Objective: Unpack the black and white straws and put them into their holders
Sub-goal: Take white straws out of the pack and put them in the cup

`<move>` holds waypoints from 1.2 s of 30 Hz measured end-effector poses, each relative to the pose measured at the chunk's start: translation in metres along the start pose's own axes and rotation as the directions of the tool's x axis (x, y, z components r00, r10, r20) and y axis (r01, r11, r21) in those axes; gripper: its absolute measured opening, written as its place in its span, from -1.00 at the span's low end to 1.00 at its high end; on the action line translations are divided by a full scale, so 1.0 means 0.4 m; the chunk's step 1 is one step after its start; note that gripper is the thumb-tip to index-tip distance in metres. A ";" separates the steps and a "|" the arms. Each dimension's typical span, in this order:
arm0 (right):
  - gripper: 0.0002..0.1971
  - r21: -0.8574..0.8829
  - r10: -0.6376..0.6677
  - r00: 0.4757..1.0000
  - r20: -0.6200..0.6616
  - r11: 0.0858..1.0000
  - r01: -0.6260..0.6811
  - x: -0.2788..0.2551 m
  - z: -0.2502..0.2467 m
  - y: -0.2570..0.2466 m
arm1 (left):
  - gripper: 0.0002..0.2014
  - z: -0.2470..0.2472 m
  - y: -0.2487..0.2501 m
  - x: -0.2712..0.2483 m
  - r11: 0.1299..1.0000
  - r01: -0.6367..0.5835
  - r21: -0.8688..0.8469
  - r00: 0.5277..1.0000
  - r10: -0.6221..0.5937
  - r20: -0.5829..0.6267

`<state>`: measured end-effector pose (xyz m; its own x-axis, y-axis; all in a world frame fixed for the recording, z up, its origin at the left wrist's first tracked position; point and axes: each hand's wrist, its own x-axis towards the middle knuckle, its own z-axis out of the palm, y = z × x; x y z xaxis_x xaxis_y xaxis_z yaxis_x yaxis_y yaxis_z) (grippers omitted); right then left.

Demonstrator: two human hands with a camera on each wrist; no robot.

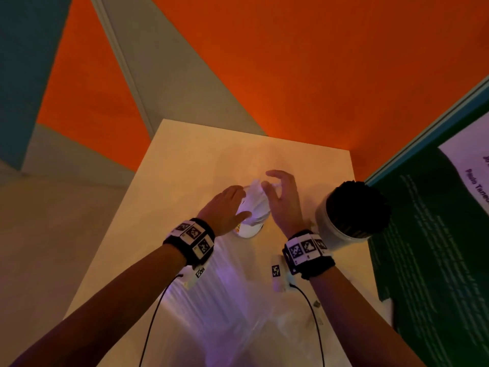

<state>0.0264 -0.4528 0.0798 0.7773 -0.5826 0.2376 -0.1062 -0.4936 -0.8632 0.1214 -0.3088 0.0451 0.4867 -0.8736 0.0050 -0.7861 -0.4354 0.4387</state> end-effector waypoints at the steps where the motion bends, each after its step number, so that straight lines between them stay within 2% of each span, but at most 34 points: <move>1: -0.64 -0.034 0.008 0.999 0.042 0.999 -0.007 -0.005 0.010 0.020 | -0.51 0.003 -0.002 0.000 0.999 0.005 -0.047 1.000 -0.005 -0.009; 4: -0.24 -0.098 0.098 0.971 0.218 0.992 -0.078 -0.017 0.040 0.064 | -0.47 0.014 -0.013 0.000 0.968 0.062 -0.242 0.997 -0.068 -0.019; 6: -0.16 -0.187 0.102 0.951 0.291 0.981 -0.048 -0.015 0.064 0.084 | -0.38 0.021 -0.024 0.000 0.920 0.116 -0.375 0.992 -0.129 -0.009; 9: -0.30 -0.251 0.022 0.939 0.342 0.965 0.069 0.011 0.102 0.085 | -0.33 0.028 -0.035 0.004 0.876 0.117 -0.469 0.990 -0.141 -0.017; 14: -0.77 -0.078 -0.068 0.953 0.296 0.992 0.095 0.007 0.170 0.061 | -0.24 0.046 -0.054 0.007 0.820 0.068 -0.569 0.989 -0.131 -0.071; 18: -0.81 -0.012 -0.135 0.978 0.162 0.990 0.138 0.033 0.137 0.056 | -0.15 0.053 -0.057 0.011 0.777 0.135 -0.615 0.983 -0.183 -0.015; 21: -0.86 0.096 -0.062 0.997 0.034 0.994 0.059 0.071 0.091 0.034 | -0.12 0.056 -0.054 0.015 0.768 0.178 -0.616 0.976 -0.215 0.015; 22: -0.89 0.096 -0.035 0.998 0.050 0.995 0.030 0.081 0.080 0.034 | -0.11 0.056 -0.053 0.015 0.766 0.185 -0.615 0.975 -0.221 0.018; 24: -0.93 0.025 0.037 0.968 0.250 0.999 -0.045 0.090 0.068 0.034 | -0.10 0.053 -0.052 0.014 0.768 0.185 -0.613 0.975 -0.221 0.017; 26: -0.80 -0.010 0.100 0.868 0.487 0.994 -0.109 0.088 0.063 0.041 | -0.10 0.047 -0.051 0.014 0.767 0.174 -0.617 0.978 -0.208 0.018; 27: -0.73 0.022 0.107 0.826 0.554 0.990 -0.143 0.085 0.058 0.042 | -0.10 0.044 -0.050 0.015 0.766 0.172 -0.619 0.978 -0.206 0.017; 28: -0.68 0.064 0.108 0.819 0.564 0.983 -0.174 0.084 0.050 0.039 | -0.08 0.042 -0.049 0.015 0.768 0.170 -0.617 0.979 -0.204 0.017; 29: -0.67 0.095 0.117 0.848 0.517 0.977 -0.193 0.085 0.040 0.036 | -0.06 0.040 -0.048 0.015 0.773 0.167 -0.612 0.980 -0.200 0.015; 30: -0.70 0.088 0.133 0.902 0.411 0.979 -0.184 0.088 0.031 0.038 | -0.04 0.039 -0.046 0.014 0.780 0.163 -0.604 0.981 -0.194 0.014; 31: -0.76 0.012 0.151 0.949 0.276 0.987 -0.160 0.090 0.022 0.040 | -0.03 0.039 -0.045 0.015 0.787 0.158 -0.597 0.982 -0.188 0.013; 32: -0.82 -0.121 0.168 0.971 0.169 0.981 -0.149 0.093 0.012 0.045 | -0.02 0.038 -0.043 0.015 0.794 0.157 -0.587 0.983 -0.183 0.015; 33: -0.82 -0.277 0.203 0.970 0.132 0.947 -0.161 0.097 0.002 0.050 | -0.02 0.037 -0.042 0.015 0.801 0.158 -0.578 0.983 -0.182 0.017; 34: -0.77 -0.420 0.273 0.948 0.165 0.889 -0.183 0.099 -0.005 0.054 | -0.02 0.036 -0.042 0.015 0.806 0.162 -0.570 0.983 -0.183 0.021; 35: -0.78 -0.536 0.385 0.892 0.236 0.817 -0.211 0.095 -0.009 0.049 | -0.02 0.034 -0.041 0.015 0.808 0.166 -0.565 0.982 -0.185 0.025; 36: -0.81 -0.634 0.496 0.814 0.302 0.743 -0.217 0.087 -0.008 0.041 | -0.03 0.033 -0.040 0.014 0.811 0.170 -0.560 0.982 -0.185 0.030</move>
<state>0.0497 -0.4836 0.0752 0.7675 -0.5242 -0.3691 -0.6406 -0.6491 -0.4102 0.1318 -0.3097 0.0264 0.6118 -0.7842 -0.1036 -0.3411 -0.3797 0.8599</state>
